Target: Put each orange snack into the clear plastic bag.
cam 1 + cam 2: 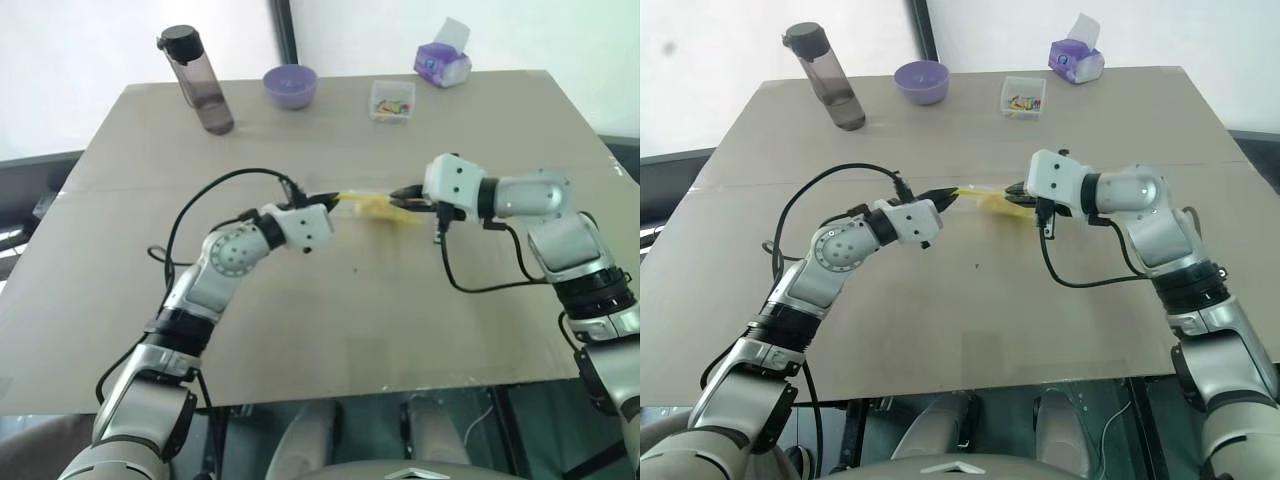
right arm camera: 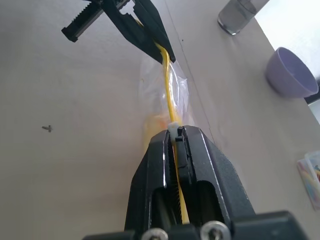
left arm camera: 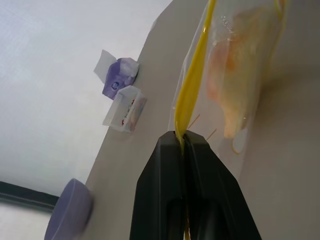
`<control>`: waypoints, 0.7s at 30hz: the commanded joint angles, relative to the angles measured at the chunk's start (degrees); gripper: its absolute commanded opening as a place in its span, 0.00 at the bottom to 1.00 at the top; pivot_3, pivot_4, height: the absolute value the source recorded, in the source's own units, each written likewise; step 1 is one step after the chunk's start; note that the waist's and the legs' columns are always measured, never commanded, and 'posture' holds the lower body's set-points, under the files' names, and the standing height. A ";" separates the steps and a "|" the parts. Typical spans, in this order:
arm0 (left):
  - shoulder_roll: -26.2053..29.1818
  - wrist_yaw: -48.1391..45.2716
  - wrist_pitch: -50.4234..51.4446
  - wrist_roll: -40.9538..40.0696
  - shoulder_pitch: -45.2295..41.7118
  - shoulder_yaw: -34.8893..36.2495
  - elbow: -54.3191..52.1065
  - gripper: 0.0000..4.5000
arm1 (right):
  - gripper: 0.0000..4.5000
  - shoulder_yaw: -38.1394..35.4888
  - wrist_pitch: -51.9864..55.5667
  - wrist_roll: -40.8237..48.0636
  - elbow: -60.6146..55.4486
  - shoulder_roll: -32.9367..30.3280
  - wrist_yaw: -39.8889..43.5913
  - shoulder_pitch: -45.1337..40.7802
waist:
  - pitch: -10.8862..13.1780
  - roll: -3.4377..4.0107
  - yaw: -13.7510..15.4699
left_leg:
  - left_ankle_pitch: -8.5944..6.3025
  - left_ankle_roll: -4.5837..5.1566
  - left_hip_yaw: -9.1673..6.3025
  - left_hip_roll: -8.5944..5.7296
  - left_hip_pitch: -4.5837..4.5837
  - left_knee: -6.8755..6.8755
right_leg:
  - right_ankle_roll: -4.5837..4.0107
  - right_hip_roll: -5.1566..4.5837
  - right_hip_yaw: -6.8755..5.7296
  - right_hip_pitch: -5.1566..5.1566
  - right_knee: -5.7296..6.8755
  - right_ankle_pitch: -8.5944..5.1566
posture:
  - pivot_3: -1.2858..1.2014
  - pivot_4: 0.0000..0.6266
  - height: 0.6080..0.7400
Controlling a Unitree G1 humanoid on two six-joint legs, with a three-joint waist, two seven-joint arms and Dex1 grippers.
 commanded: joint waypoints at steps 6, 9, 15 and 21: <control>2.38 1.84 0.65 0.13 0.44 3.40 2.50 0.00 | 0.01 -4.87 0.43 0.58 -1.46 -5.32 -1.27 1.98 | 0.00 0.00 -0.03 | 0.00 0.00 0.00 0.00 0.00 0.00 | 0.00 0.00 0.00 0.00 0.01 0.00 | 0.52 0.24 1.00; 2.24 1.81 0.61 0.05 0.38 3.25 2.48 0.00 | 0.01 -5.56 1.15 0.61 -1.99 -6.81 -1.64 3.06 | 0.00 0.00 0.04 | 0.00 0.00 0.01 0.00 0.00 0.00 | 0.00 -0.01 0.01 0.00 0.01 0.00 | 0.52 0.24 1.00; 2.04 1.79 0.59 -0.03 0.38 3.17 2.52 0.00 | 0.01 -6.36 2.09 1.27 -3.16 -8.92 -2.05 4.51 | 0.00 0.00 -0.01 | 0.00 0.00 0.01 0.01 0.00 0.00 | 0.00 0.00 0.01 0.00 0.01 0.00 | 0.52 0.24 1.00; 1.09 1.66 0.73 -0.12 0.38 2.60 1.89 0.00 | 0.01 -6.56 2.85 1.56 -4.11 -9.35 -2.12 5.34 | 0.00 0.00 0.01 | 0.00 0.00 0.02 0.01 0.00 0.00 | 0.00 0.00 0.01 0.00 0.01 0.00 | 0.52 0.24 1.00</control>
